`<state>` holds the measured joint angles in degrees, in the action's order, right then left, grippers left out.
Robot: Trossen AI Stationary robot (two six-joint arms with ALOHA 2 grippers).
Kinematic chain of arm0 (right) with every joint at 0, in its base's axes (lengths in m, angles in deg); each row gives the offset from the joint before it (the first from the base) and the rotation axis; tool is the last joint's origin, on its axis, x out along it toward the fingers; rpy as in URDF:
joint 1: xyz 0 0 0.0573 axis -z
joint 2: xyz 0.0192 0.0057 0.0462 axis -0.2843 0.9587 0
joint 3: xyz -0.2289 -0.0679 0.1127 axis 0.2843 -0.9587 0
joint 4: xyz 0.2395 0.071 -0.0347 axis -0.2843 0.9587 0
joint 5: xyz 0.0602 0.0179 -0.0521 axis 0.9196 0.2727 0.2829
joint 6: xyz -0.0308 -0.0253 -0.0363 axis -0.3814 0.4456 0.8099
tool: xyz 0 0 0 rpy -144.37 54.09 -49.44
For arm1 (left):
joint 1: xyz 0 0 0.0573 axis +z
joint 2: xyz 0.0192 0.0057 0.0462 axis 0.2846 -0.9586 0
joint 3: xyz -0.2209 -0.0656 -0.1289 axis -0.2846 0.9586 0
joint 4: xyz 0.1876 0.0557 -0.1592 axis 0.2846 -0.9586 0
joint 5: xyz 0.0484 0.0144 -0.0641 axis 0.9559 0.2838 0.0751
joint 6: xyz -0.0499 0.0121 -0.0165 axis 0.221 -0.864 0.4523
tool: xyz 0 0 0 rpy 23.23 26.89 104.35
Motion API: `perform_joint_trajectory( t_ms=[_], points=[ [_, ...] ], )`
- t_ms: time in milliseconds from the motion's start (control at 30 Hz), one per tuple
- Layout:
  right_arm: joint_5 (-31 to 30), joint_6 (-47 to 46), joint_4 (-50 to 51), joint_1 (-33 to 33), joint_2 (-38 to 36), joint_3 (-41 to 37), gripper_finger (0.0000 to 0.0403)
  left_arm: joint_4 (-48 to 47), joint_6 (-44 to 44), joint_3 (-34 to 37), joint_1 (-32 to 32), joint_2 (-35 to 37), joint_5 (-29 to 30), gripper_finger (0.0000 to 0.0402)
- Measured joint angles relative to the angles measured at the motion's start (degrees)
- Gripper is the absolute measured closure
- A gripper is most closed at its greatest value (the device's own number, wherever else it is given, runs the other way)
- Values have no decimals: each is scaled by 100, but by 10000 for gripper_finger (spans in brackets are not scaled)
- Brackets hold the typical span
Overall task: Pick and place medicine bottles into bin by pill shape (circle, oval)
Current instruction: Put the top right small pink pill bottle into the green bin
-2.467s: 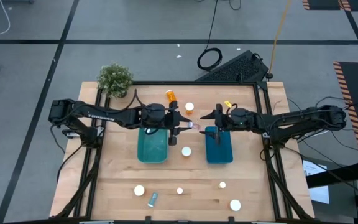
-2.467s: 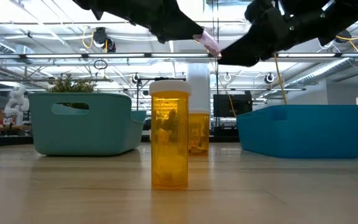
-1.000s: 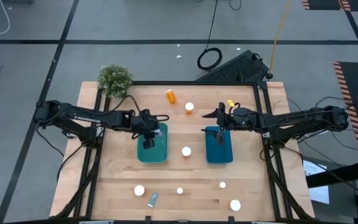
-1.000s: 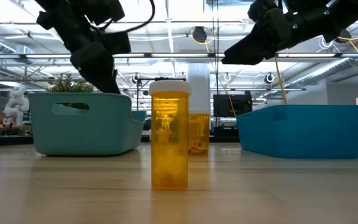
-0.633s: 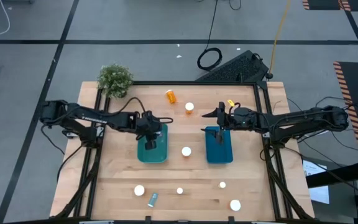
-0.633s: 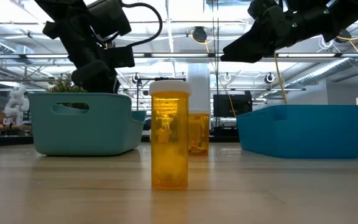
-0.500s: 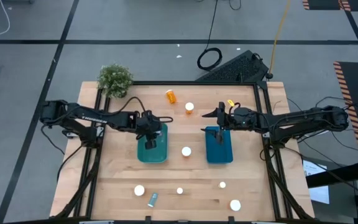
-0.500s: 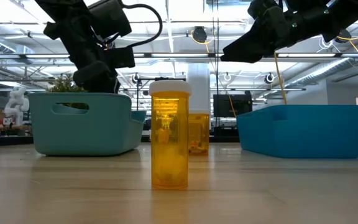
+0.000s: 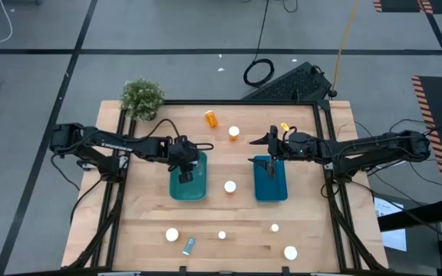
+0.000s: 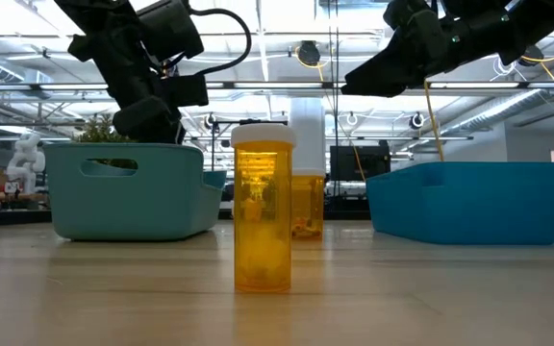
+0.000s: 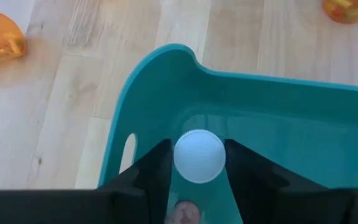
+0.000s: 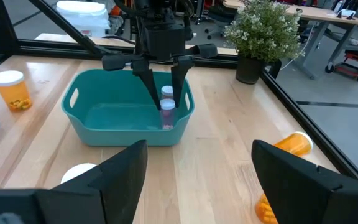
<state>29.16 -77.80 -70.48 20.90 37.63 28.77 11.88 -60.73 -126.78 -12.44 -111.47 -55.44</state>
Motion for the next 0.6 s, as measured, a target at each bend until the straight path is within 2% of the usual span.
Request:
perform_joint_trajectory(
  t_ms=[233,600],
  points=[
    [0,0,0,0,0,0,122,11,2,0,0,0,1,222],
    [0,2,0,0,0,0,122,277,-133,-2,0,0,1,220]
  ],
)
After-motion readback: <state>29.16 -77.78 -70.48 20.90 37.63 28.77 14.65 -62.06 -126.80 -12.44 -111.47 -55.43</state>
